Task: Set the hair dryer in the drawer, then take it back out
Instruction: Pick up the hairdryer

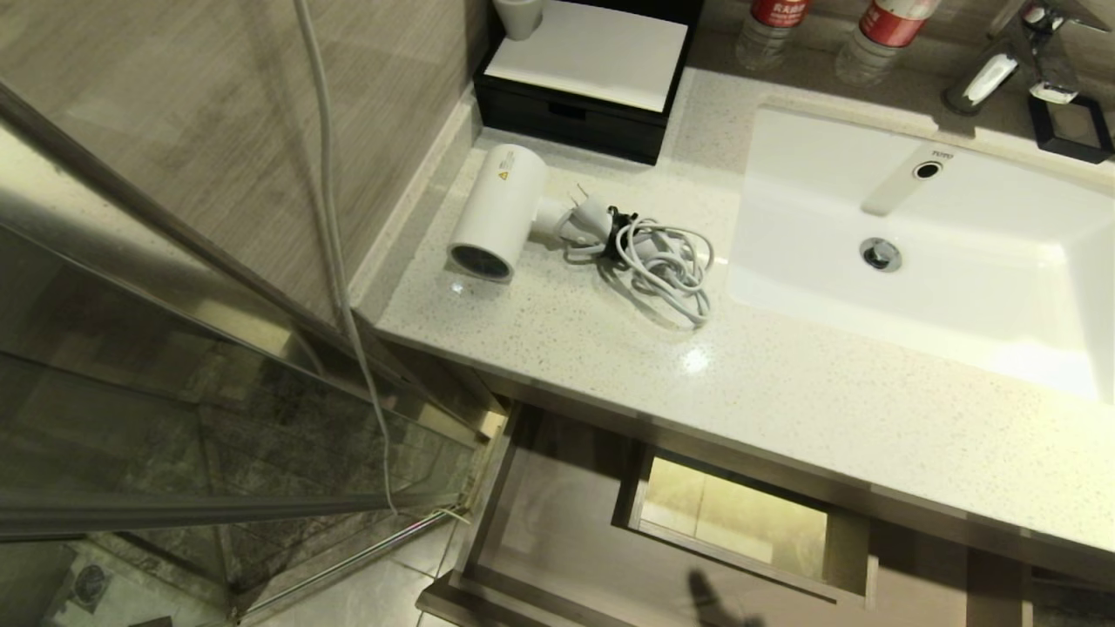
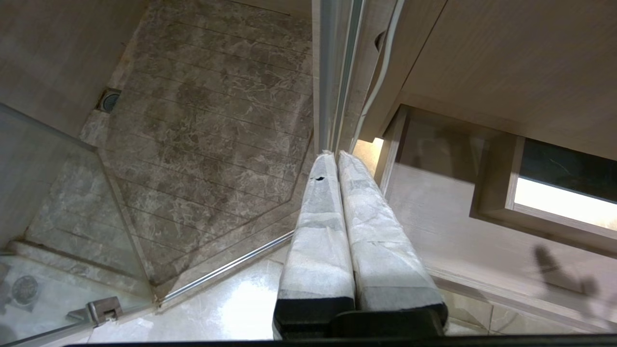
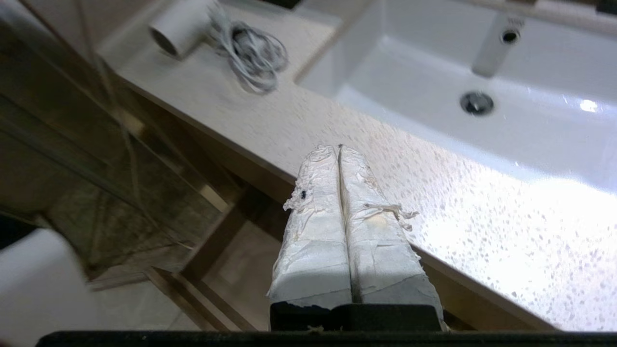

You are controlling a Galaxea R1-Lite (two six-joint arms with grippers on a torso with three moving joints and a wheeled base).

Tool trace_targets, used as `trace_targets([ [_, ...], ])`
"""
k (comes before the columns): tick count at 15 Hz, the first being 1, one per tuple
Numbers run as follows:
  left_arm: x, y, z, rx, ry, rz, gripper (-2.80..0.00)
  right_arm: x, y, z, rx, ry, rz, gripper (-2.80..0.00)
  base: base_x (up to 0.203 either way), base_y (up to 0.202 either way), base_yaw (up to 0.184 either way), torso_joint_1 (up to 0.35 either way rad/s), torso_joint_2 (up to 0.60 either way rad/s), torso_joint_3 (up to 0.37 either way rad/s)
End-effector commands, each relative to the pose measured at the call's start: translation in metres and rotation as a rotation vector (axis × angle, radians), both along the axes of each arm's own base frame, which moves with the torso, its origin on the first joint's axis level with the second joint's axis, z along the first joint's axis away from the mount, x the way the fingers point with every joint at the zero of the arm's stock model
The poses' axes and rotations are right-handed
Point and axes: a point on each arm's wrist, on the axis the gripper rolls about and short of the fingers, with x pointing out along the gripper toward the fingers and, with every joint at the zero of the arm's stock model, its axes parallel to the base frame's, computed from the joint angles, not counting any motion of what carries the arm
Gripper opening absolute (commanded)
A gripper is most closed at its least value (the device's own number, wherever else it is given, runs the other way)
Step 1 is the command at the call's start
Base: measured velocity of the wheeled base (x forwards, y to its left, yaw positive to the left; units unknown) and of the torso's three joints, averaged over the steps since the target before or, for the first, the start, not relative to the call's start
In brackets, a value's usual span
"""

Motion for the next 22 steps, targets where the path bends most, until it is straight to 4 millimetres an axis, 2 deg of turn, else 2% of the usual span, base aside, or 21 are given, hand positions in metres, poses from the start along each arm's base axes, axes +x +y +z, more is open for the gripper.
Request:
trace_targets([
  [1, 0.000, 0.000, 0.000, 0.000, 0.002, 0.001, -2.80, -0.031, -0.003, 0.036, -0.022, 0.069, 0.089, -2.80, 0.000, 0.000, 0.000, 0.000, 0.00, 0.000],
  [3, 0.000, 0.000, 0.000, 0.000, 0.002, 0.001, -2.80, -0.008, 0.002, 0.068, -0.050, 0.229, 0.156, -2.80, 0.000, 0.000, 0.000, 0.000, 0.00, 0.000],
  [6, 0.000, 0.000, 0.000, 0.000, 0.002, 0.001, -2.80, 0.047, 0.010, 0.103, -0.120, 0.423, 0.307, -2.80, 0.000, 0.000, 0.000, 0.000, 0.00, 0.000],
  [9, 0.000, 0.000, 0.000, 0.000, 0.002, 0.001, -2.80, 0.118, 0.026, 0.129, -0.216, 0.582, 0.479, -2.80, 0.000, 0.000, 0.000, 0.000, 0.00, 0.000],
  [12, 0.000, 0.000, 0.000, 0.000, 0.002, -0.001, -2.80, 0.170, 0.058, 0.142, -0.309, 0.678, 0.695, -2.80, 0.000, 0.000, 0.000, 0.000, 0.00, 0.000],
  [14, 0.000, 0.000, 0.000, 0.000, 0.002, -0.001, -2.80, 0.186, 0.077, 0.145, -0.355, 0.694, 0.794, -2.80, 0.000, 0.000, 0.000, 0.002, 0.03, 0.022],
  [18, 0.000, 0.000, 0.000, 0.000, 0.002, 0.001, -2.80, 0.199, 0.110, 0.144, -0.441, 0.686, 0.939, -2.80, 0.000, 0.000, 0.000, -0.011, 0.05, 0.026],
  [22, 0.000, 0.000, 0.000, 0.000, 0.002, 0.001, -2.80, 0.217, 0.129, 0.142, -0.592, 0.497, 0.940, -2.80, 0.000, 0.000, 0.000, -0.036, 0.05, 0.032],
])
